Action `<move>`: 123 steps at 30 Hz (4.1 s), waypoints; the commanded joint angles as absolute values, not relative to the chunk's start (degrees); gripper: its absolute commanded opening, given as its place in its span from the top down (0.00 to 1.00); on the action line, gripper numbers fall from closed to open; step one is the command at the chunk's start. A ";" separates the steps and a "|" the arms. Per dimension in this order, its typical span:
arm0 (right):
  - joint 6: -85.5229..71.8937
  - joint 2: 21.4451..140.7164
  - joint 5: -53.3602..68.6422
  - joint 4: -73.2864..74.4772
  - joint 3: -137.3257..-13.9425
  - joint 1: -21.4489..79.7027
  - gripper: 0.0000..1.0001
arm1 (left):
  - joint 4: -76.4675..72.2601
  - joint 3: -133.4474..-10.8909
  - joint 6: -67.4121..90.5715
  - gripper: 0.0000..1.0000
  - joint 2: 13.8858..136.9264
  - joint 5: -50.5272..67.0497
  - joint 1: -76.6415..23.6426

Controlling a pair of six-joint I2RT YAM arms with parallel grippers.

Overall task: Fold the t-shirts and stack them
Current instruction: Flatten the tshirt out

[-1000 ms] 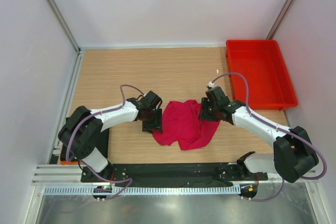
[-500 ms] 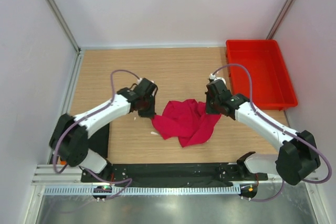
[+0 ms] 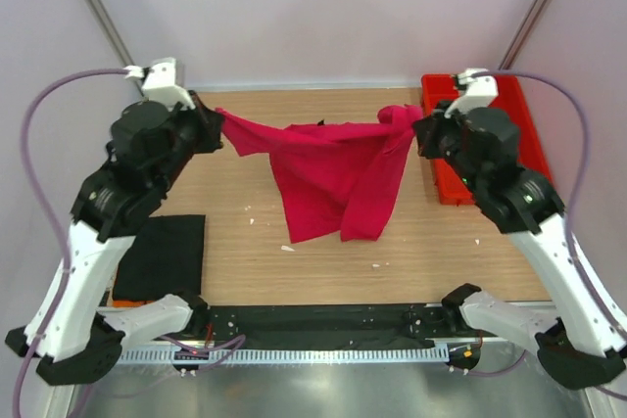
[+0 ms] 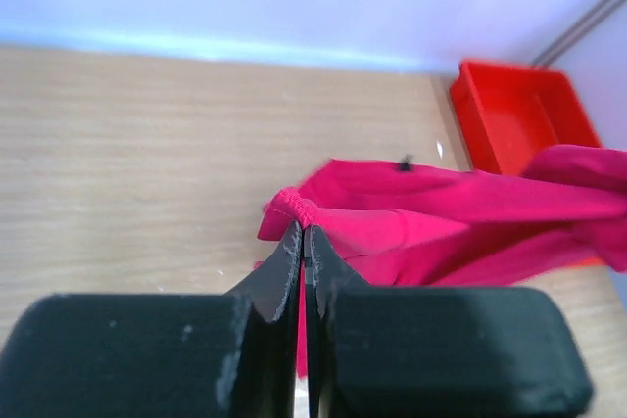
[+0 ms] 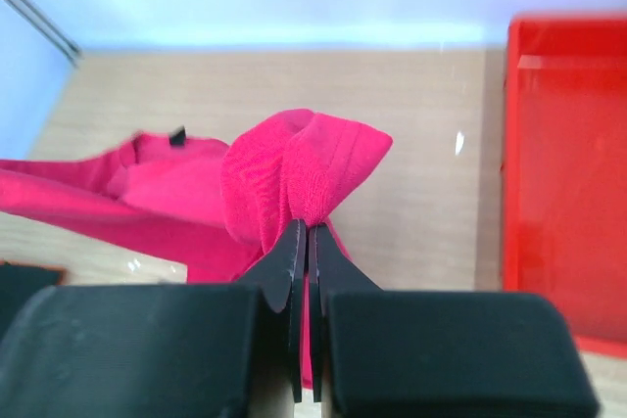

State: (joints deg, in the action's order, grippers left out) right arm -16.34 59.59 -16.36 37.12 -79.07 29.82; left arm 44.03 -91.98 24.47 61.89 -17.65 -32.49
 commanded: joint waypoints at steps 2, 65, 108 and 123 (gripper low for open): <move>-10.02 51.78 -18.89 34.89 -84.63 29.53 0.99 | 43.42 -96.41 17.51 1.00 55.82 -25.56 -32.34; -23.45 86.96 -7.31 40.17 -82.21 30.74 0.19 | 42.98 -56.60 32.08 0.46 42.28 8.62 -32.43; -29.80 120.39 -25.66 27.52 -88.05 24.43 0.42 | 19.87 -84.46 42.80 0.70 119.08 9.48 -6.34; -24.15 125.64 -24.69 36.37 -117.98 21.97 0.25 | 20.74 -94.22 39.82 0.60 120.60 11.33 -0.70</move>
State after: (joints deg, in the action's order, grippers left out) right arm -22.85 137.25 -23.92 32.47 -120.42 22.81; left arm 21.34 -91.77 42.30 123.20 9.52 -1.28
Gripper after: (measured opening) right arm 0.749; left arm 0.385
